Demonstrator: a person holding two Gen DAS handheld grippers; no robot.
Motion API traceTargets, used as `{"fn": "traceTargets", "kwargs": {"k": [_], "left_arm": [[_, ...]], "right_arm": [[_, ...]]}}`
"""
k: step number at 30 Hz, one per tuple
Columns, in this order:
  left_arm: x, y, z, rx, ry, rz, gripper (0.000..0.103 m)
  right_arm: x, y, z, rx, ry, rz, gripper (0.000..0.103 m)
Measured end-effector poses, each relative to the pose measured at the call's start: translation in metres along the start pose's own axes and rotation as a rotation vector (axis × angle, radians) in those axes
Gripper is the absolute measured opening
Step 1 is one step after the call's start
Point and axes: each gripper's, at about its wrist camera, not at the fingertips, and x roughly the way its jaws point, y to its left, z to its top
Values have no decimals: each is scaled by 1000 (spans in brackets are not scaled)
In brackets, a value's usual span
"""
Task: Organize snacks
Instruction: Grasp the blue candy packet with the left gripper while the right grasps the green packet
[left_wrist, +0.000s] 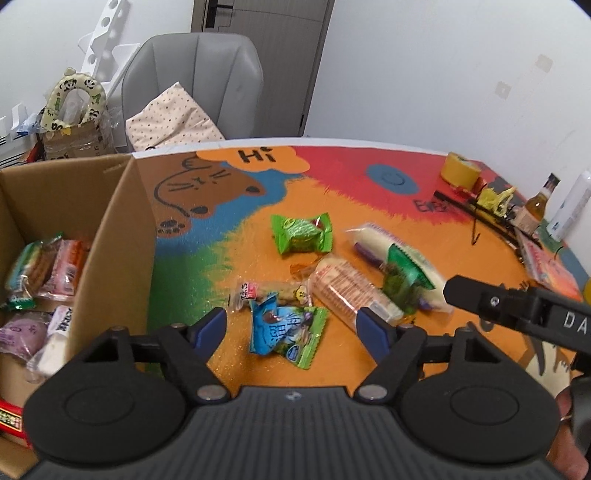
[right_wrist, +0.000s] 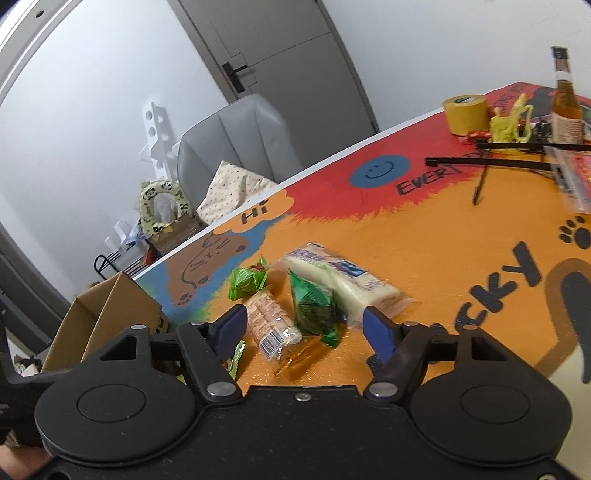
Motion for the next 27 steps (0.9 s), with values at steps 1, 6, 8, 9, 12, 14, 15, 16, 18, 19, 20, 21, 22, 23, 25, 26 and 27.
{"fn": "traceTargets", "kwargs": {"k": [1,6,8,9,12,14,15,16,18,19,20,21,22,23,25,26,27], "left_arm": [[3,0,0,0,4,0,73],[16,2,-2,-3,29,2,68],[21,4,-4,-3,38,1,67],[23,4,-4,3,42,2,67],[31,7,-7,10,63,1,62],[31,7,-8,25,49,7,60],[31,7,-9,24,46,8,57],[31,8,-9,24,40,10,54],[31,7,-9,30,35,23,44],[31,7,-9,32,35,24,36],[31,8,-9,33,37,24,30],[30,10,-8,29,38,19,28],[30,11,-8,21,37,13,26],[29,12,-9,13,37,10,26],[27,13,-10,10,34,1,25],[25,13,-11,11,29,-4,25],[22,13,-11,12,23,-8,25]], "right_arm": [[3,1,0,-1,4,2,66],[20,4,3,-8,27,10,63],[28,5,3,-13,39,8,63],[32,6,2,-16,45,4,63],[42,7,-1,-19,67,8,59],[48,6,-3,-19,78,2,56],[51,5,-4,-16,84,0,50],[53,3,-5,-8,93,3,44],[56,-3,-8,16,104,16,32],[55,-5,-8,23,100,26,27],[54,-6,-8,25,97,31,24],[52,-7,-8,26,95,29,14],[50,-8,-8,27,96,24,6],[48,-8,-9,29,96,23,3],[44,-9,-11,30,90,24,0],[42,-10,-12,31,86,25,0],[39,-10,-13,32,83,27,0]]}}
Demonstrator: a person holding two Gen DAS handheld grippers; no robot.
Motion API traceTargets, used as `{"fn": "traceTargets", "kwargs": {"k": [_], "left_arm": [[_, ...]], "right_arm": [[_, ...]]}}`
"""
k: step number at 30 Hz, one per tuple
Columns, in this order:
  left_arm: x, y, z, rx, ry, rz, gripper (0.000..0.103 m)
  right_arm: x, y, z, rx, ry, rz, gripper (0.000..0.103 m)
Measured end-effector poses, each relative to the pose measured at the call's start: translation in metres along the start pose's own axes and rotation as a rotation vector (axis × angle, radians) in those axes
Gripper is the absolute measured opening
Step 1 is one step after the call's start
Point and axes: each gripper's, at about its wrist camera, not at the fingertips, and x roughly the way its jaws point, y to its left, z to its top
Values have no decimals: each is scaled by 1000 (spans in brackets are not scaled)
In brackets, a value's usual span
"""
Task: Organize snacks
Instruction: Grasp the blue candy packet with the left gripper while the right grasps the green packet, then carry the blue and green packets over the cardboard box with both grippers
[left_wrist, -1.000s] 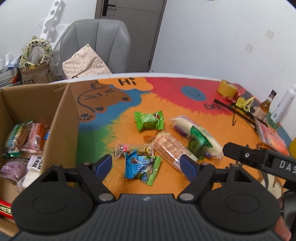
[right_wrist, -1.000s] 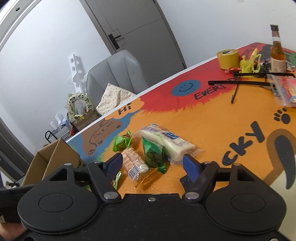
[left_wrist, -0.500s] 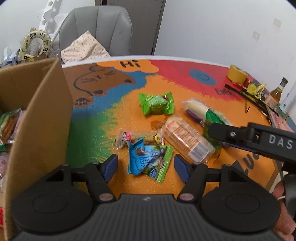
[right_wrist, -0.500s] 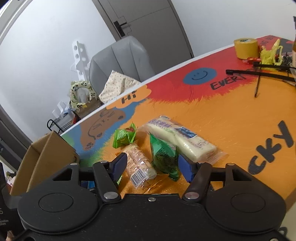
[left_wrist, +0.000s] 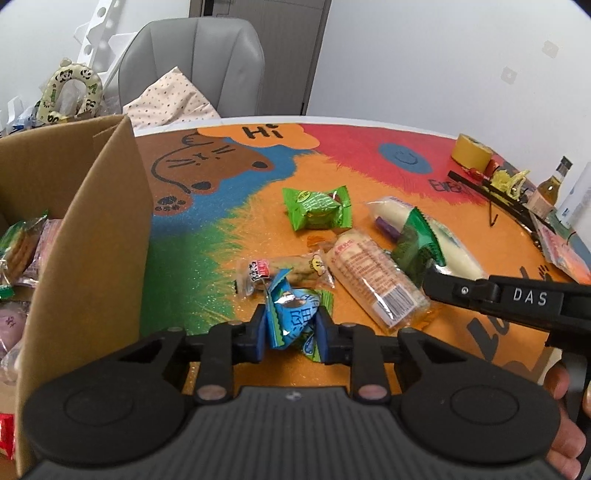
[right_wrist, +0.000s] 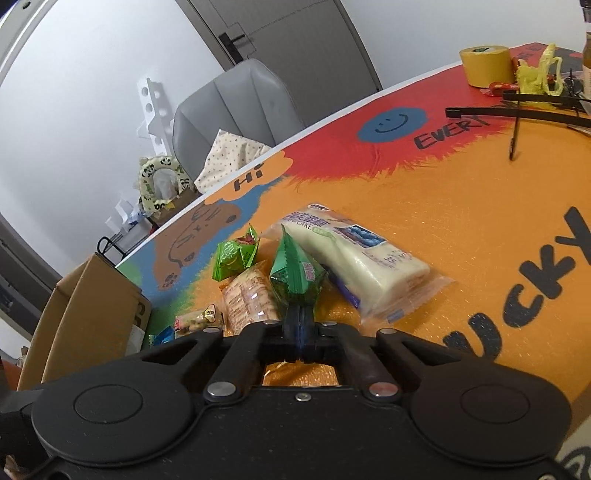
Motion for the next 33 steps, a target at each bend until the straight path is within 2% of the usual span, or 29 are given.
{"fn": "traceTargets", "kwargs": {"k": [6,8,10,11,14,18,21,23,24,25,33], "left_arm": [[-14,-1,0,-2,-30,-19,25],[-18,0,1,-5,-42,-21,25],[-20,1,4,-11,-56,-20,25],[-20,2,5,-12,-60,-18,25],[-18,4,10,-16,-65,-12,25],[-16,7,14,-20,-69,-15,25],[-14,8,17,-24,-73,-18,25],[-12,9,18,-25,-75,-18,25],[-12,9,18,-26,-75,-18,25],[-11,10,19,-28,-76,-19,25],[-20,10,20,-39,-89,-13,25]], "right_arm": [[-7,3,-1,-1,0,-1,0],[-5,6,1,0,5,-6,10],[-2,12,3,-25,-9,-28,39],[0,14,5,-26,-15,-29,43],[11,16,10,-8,-4,-24,46],[23,18,16,6,-18,-56,54],[31,17,19,24,-20,-74,54],[35,17,18,25,-21,-86,49],[36,17,17,21,-19,-91,31],[36,14,17,33,-9,-73,26],[8,16,11,28,-46,-73,24]]}}
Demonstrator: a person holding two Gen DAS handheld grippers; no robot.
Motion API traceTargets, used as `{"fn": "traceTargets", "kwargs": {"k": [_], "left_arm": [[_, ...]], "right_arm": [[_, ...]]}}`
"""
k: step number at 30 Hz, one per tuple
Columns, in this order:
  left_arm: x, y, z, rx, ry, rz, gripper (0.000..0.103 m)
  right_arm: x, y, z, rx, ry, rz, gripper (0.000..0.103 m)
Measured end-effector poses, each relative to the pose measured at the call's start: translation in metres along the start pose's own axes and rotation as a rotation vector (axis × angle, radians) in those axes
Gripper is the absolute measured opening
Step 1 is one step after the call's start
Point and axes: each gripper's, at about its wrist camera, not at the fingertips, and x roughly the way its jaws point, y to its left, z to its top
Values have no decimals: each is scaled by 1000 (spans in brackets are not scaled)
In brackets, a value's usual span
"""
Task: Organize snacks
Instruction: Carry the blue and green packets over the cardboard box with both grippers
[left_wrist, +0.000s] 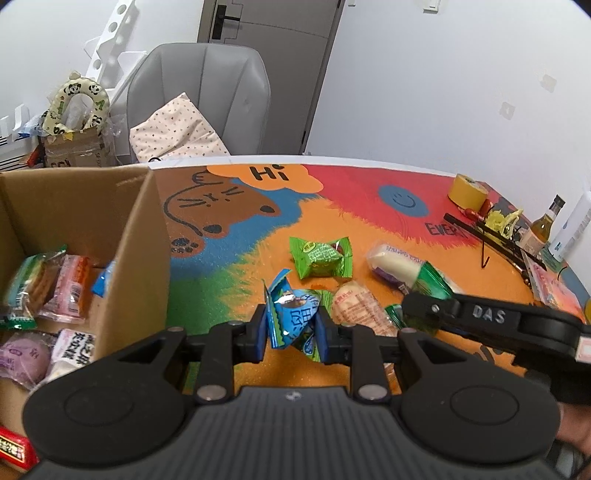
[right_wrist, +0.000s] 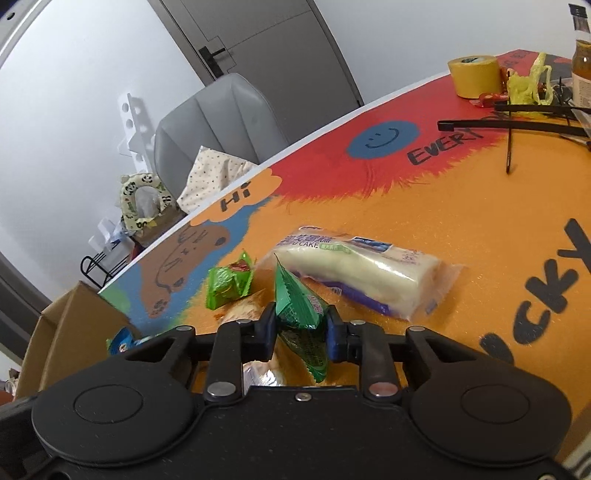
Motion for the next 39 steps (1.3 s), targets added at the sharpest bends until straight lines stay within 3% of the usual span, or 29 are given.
{"fn": "traceTargets", "kwargs": {"k": [13,30,39], "left_arm": [[-43,1,7,1,-59,-7,25],[-99,32,17,-22,-113,-6,25],[-118,62,19,-43,-133,30,25]], "right_arm": [[-42,26,-5,-54,-50,-6,24],[-71,86,-4,-151,-97,87,24],[-71,123,-9,-197,-94,135,24]]}}
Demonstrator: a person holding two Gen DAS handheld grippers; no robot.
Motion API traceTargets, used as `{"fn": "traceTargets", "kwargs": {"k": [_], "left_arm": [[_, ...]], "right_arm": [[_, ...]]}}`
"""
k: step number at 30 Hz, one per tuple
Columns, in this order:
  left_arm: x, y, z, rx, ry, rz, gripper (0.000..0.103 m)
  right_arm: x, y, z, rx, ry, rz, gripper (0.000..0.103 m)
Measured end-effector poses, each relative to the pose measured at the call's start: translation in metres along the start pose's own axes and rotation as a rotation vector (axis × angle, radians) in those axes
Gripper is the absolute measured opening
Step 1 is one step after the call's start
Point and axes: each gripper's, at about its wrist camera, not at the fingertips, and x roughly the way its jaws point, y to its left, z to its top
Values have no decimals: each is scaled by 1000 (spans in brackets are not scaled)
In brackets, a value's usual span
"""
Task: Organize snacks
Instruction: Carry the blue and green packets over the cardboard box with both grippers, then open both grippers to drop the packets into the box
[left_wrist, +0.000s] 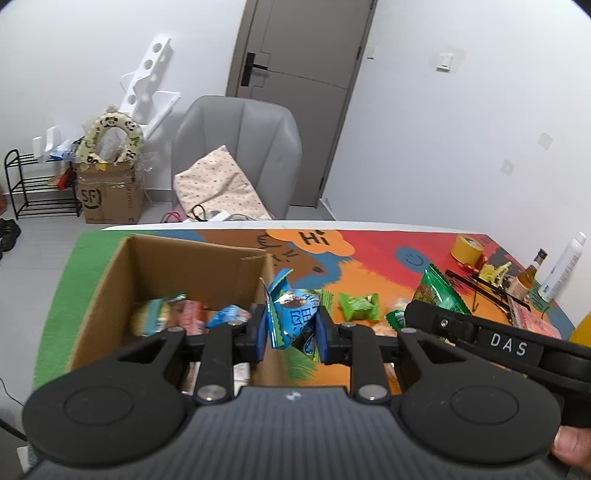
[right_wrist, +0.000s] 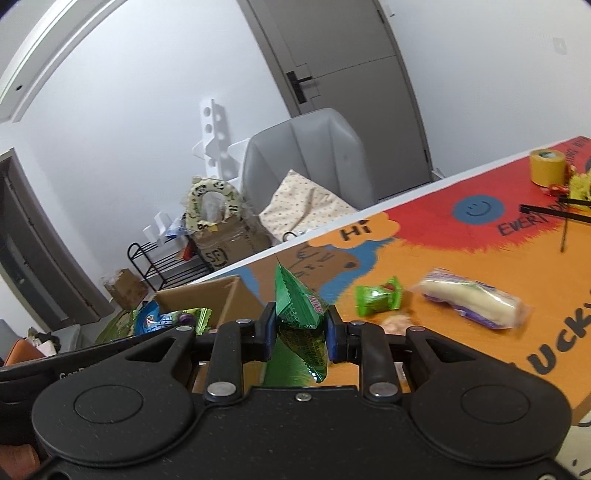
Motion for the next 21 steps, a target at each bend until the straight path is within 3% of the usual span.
{"fn": "traceTargets", "kwargs": {"k": [21], "left_arm": [[3,79,-1,-84,22,61,25]], "right_arm": [[42,69,-7,-81,56,52,24]]}}
